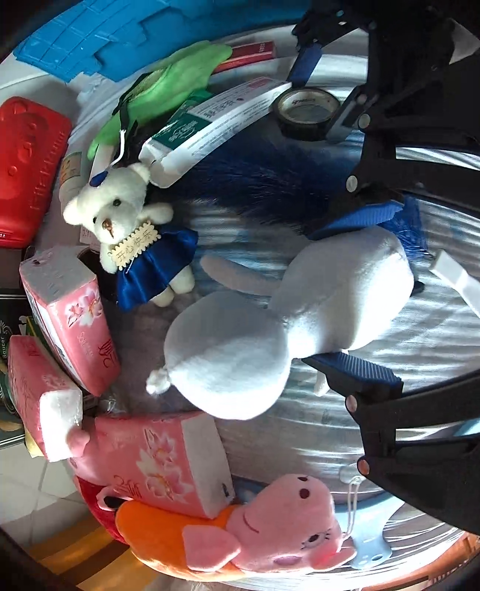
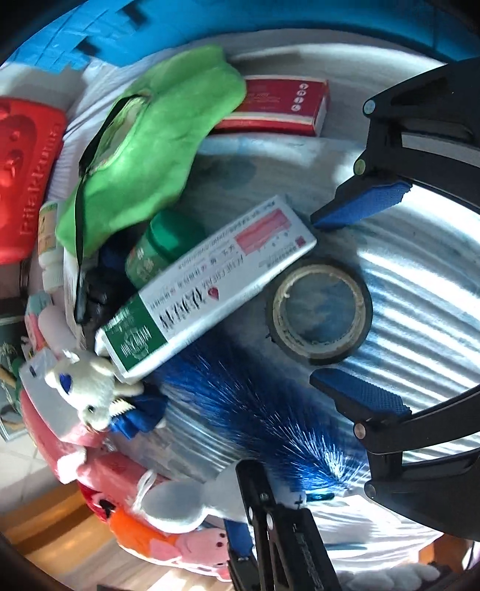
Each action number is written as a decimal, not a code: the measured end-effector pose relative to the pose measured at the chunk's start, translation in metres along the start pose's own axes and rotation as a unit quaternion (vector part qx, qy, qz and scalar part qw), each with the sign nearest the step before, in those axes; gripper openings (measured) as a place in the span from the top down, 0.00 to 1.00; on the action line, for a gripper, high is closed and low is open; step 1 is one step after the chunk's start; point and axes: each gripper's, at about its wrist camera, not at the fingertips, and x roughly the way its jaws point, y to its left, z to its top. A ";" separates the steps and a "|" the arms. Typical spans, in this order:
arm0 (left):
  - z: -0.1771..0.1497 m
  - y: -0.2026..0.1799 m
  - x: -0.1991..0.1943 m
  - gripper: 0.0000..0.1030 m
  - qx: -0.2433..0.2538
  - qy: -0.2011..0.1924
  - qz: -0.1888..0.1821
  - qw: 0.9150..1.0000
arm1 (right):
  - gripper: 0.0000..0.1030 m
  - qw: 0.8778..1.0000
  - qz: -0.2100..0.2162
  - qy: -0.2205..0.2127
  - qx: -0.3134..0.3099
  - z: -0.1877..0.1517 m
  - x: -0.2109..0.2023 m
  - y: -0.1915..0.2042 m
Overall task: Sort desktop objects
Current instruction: 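Grasp the white plush duck with the left tool while the right tool grasps the black tape roll, then carry the duck and tape roll into the blue crate and release both, then withdraw both tools from the crate back over the table, then grasp the white teddy bear with the left tool while the right tool grasps the green-white cream box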
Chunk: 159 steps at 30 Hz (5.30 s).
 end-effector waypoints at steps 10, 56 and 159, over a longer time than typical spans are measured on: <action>-0.012 -0.010 -0.063 0.47 0.023 -0.088 -0.002 0.996 | 0.45 0.997 0.002 -0.071 0.005 -0.002 -0.061 0.002; -0.062 -0.423 -0.324 0.47 0.260 -0.333 -0.151 0.894 | 0.45 0.902 -0.258 -0.306 0.163 -0.155 -0.373 -0.303; 0.080 -0.021 0.037 0.58 0.125 -0.123 -0.074 0.982 | 0.00 0.990 -0.072 -0.065 0.099 0.034 -0.048 -0.037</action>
